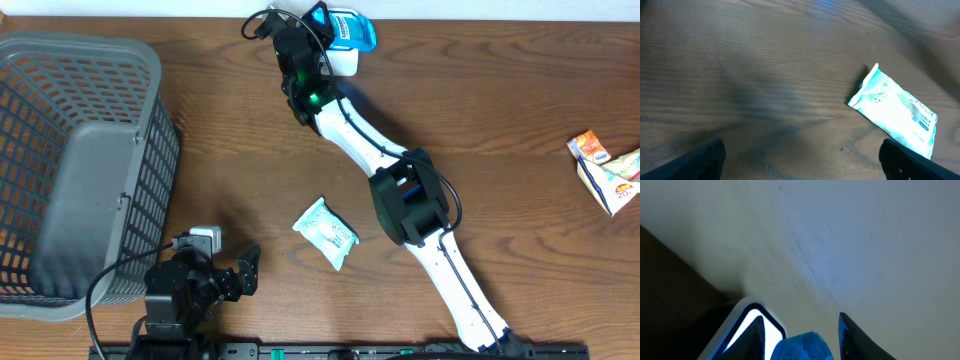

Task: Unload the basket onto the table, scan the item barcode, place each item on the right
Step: 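Carry the mouthwash to the right edge and lower it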

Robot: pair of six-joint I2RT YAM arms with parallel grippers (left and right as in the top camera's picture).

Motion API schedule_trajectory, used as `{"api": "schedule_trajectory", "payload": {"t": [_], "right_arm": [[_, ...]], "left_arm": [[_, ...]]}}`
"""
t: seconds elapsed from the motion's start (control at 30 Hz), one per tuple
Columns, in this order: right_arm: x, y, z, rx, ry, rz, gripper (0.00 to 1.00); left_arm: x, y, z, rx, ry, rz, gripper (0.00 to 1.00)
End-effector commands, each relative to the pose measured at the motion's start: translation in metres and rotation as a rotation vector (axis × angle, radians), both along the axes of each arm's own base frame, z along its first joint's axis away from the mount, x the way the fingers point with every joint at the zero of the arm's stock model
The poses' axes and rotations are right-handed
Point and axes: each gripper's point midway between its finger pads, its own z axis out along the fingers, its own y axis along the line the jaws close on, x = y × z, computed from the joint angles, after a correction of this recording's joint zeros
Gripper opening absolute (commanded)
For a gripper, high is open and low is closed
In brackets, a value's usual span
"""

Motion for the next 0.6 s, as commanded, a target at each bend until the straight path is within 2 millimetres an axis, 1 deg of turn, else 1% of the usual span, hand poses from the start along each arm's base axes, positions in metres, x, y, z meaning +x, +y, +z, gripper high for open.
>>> {"api": "schedule_trajectory", "payload": {"t": [0.0,0.07,0.13,0.23,0.33,0.4,0.43,0.5,0.57], "right_arm": [[0.0,-0.001,0.04,-0.005,-0.063,-0.015,0.12],[-0.002,-0.007,0.04,-0.025,-0.06,-0.047,0.11],[-0.003,-0.019,0.043,-0.027,-0.064,-0.105,0.12],[-0.003,-0.05,0.047,-0.009,-0.077,-0.228,0.12],[-0.002,-0.096,0.057,0.022,-0.097,-0.377,0.11],[-0.003,-0.129,0.064,0.035,-0.101,-0.473,0.1],[-0.004,-0.149,0.068,0.044,-0.1,-0.53,0.09],[-0.006,-0.18,0.068,0.043,-0.08,-0.608,0.09],[-0.009,-0.213,0.062,0.025,-0.035,-0.675,0.09]], "left_arm": [[-0.002,0.002,-0.006,0.0,0.021,0.011,0.98],[-0.002,0.002,-0.006,0.001,0.021,0.01,0.98],[-0.002,0.002,-0.006,0.0,0.021,0.011,0.98],[-0.002,0.002,-0.006,0.001,0.021,0.01,0.98],[-0.002,0.002,-0.006,0.001,0.021,0.01,0.98],[-0.002,0.002,-0.006,0.001,0.021,0.011,0.98],[-0.002,0.002,-0.006,0.0,0.021,0.011,0.98],[-0.002,0.002,-0.006,0.0,0.021,0.011,0.98],[-0.002,0.002,-0.006,0.001,0.021,0.01,0.98]]}}
